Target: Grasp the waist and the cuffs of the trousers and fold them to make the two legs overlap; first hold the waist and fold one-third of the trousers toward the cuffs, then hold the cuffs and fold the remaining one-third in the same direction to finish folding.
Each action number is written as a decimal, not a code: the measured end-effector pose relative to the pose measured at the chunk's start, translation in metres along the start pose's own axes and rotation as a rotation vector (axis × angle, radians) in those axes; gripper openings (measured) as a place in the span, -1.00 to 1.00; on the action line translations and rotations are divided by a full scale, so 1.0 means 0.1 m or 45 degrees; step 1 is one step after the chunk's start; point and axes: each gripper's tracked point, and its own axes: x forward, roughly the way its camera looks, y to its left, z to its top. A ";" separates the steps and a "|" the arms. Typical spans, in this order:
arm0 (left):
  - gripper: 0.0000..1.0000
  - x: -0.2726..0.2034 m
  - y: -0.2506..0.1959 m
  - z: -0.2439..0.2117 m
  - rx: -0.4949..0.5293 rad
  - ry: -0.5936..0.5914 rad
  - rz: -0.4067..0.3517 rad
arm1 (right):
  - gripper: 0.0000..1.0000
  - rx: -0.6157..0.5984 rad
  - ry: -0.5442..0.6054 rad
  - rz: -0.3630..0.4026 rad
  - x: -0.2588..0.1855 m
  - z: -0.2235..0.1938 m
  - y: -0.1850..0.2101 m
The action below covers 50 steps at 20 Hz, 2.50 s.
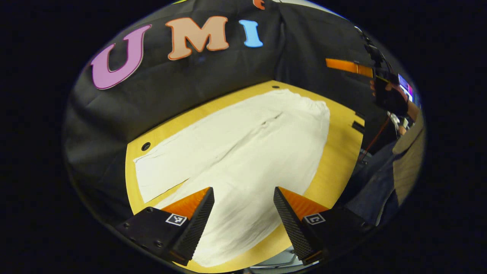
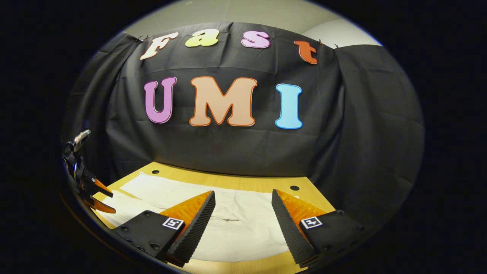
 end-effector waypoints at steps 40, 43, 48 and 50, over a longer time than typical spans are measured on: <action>-0.99 -0.01 0.14 -1.33 0.480 0.864 -0.339 | 0.92 -0.112 0.121 0.225 0.36 -0.34 0.28; -1.00 -0.02 0.15 -1.34 0.487 0.862 -0.330 | 0.92 -0.210 0.144 0.303 0.41 -0.44 0.30; -1.00 -0.01 0.15 -1.32 0.499 0.866 -0.317 | 0.96 -0.487 0.237 0.483 0.47 -0.77 0.17; -1.00 0.00 0.16 -1.35 0.497 0.871 -0.311 | 0.97 -0.612 0.305 0.555 0.53 -0.93 0.05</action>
